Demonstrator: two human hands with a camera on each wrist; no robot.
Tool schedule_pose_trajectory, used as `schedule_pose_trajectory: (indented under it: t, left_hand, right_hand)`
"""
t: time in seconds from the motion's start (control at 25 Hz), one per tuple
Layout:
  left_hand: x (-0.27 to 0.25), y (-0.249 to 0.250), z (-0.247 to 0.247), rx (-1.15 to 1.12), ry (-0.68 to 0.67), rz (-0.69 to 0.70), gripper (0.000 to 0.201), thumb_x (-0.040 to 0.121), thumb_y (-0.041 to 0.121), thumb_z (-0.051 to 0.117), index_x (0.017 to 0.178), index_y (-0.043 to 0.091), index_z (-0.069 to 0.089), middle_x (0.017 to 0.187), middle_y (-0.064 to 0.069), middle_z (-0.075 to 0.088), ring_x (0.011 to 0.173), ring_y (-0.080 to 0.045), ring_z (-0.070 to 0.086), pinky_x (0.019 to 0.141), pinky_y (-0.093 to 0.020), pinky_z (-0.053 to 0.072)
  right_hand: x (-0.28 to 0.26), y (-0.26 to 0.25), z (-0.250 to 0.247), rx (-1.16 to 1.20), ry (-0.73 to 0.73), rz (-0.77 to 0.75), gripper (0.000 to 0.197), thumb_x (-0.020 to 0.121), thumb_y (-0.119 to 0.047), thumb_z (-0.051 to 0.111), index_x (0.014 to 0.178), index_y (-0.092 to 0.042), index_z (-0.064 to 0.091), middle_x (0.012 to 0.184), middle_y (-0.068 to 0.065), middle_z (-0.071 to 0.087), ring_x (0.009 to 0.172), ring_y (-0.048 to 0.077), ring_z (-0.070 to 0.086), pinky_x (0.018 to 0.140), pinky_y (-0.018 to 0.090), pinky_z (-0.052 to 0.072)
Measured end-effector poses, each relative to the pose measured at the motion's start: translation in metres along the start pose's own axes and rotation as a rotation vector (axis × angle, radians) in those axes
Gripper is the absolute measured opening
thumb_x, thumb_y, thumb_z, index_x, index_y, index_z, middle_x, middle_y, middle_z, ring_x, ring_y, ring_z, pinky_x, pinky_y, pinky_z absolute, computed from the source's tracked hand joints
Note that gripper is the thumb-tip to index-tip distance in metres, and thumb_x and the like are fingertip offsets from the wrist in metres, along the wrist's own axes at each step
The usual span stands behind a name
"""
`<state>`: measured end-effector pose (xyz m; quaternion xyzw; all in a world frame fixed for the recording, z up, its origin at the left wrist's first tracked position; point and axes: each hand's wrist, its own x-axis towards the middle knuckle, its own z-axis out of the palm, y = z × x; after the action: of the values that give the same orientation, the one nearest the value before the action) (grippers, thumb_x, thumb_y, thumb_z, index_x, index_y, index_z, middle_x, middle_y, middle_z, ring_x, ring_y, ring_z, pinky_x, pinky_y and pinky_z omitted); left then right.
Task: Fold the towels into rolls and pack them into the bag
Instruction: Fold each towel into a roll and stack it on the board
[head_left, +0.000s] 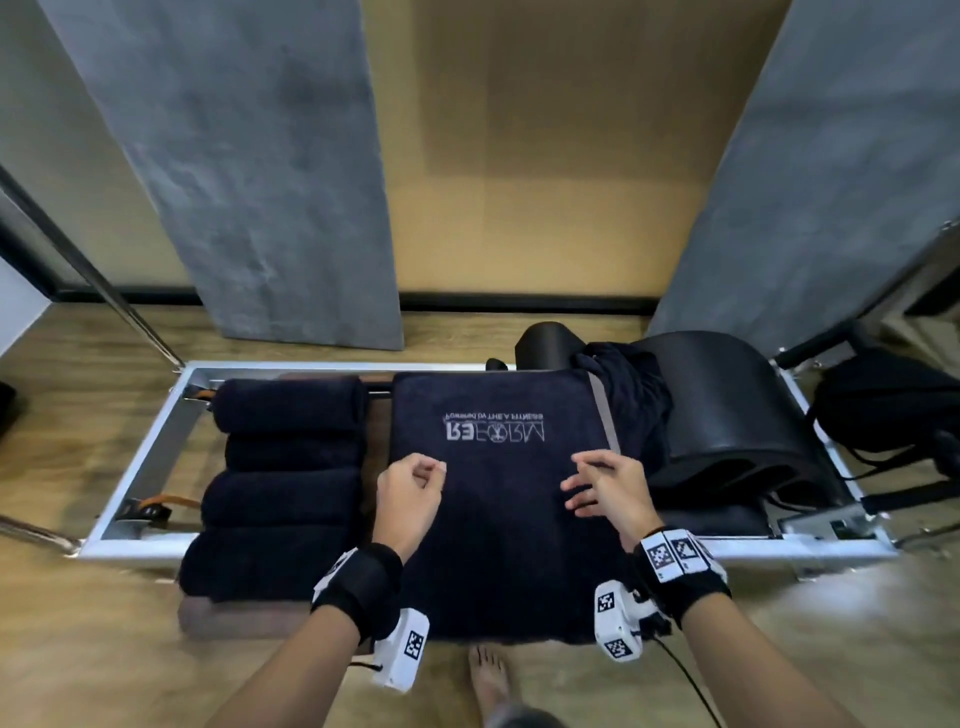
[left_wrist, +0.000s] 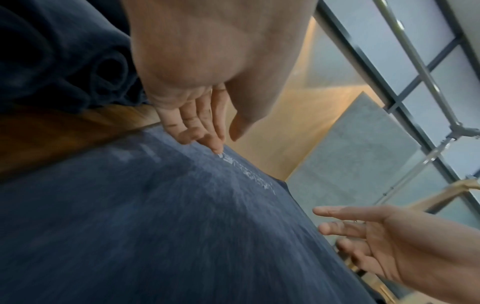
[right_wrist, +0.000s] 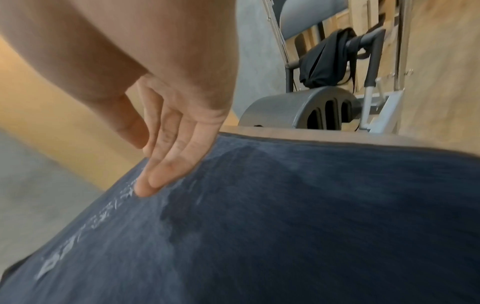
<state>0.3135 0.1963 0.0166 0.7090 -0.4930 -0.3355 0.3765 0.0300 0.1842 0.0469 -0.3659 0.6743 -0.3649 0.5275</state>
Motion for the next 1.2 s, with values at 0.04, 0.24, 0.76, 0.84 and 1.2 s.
schedule_pose_trajectory:
  t: [0.04, 0.24, 0.76, 0.84, 1.2]
  left_hand:
    - [-0.018, -0.006, -0.004, 0.051, -0.009, 0.005, 0.021, 0.094, 0.027, 0.077, 0.075, 0.028, 0.071, 0.072, 0.008, 0.071, 0.073, -0.010, 0.069, 0.074, -0.031, 0.056]
    - [-0.096, -0.038, -0.024, 0.151, -0.035, 0.025, 0.023, 0.088, 0.020, 0.081, 0.069, 0.024, 0.069, 0.060, 0.005, 0.065, 0.062, -0.006, 0.062, 0.064, -0.027, 0.049]
    - [-0.138, -0.023, -0.046, 0.360, -0.059, 0.126, 0.017, 0.098, 0.020, 0.067, 0.082, 0.022, 0.063, 0.086, 0.008, 0.055, 0.077, -0.013, 0.060, 0.069, -0.039, 0.052]
    - [-0.116, -0.001, -0.042, 0.339, 0.006, 0.187, 0.016, 0.099, 0.026, 0.066, 0.084, 0.028, 0.061, 0.084, 0.009, 0.049, 0.072, -0.011, 0.055, 0.064, -0.037, 0.048]
    - [0.028, 0.079, 0.007, 0.222, 0.030, 0.199, 0.005, 0.100, 0.031, 0.067, 0.095, 0.032, 0.065, 0.074, 0.012, 0.063, 0.077, -0.015, 0.065, 0.069, -0.037, 0.055]
  right_hand:
    - [-0.014, 0.013, -0.003, -0.065, 0.002, -0.012, 0.012, 0.105, -0.006, 0.056, 0.109, -0.005, 0.067, 0.078, 0.023, 0.074, 0.048, 0.025, 0.061, 0.042, 0.028, 0.048]
    - [-0.068, 0.074, -0.031, -0.412, 0.115, -0.050, 0.008, 0.092, -0.007, 0.073, 0.090, -0.014, 0.070, 0.053, 0.006, 0.068, 0.035, 0.014, 0.049, 0.042, 0.026, 0.040]
    - [-0.089, 0.080, -0.044, -0.546, 0.193, -0.090, 0.019, 0.091, -0.015, 0.074, 0.077, -0.021, 0.063, 0.063, 0.007, 0.070, 0.065, 0.030, 0.069, 0.074, 0.044, 0.060]
    - [-0.070, 0.048, -0.032, -0.472, 0.190, -0.180, 0.019, 0.091, -0.014, 0.074, 0.077, -0.021, 0.064, 0.055, 0.005, 0.068, 0.056, 0.023, 0.066, 0.071, 0.041, 0.058]
    - [0.035, -0.076, 0.058, -0.303, -0.025, -0.260, 0.005, 0.102, -0.013, 0.060, 0.098, -0.011, 0.062, 0.069, 0.011, 0.076, 0.046, 0.028, 0.063, 0.041, 0.028, 0.045]
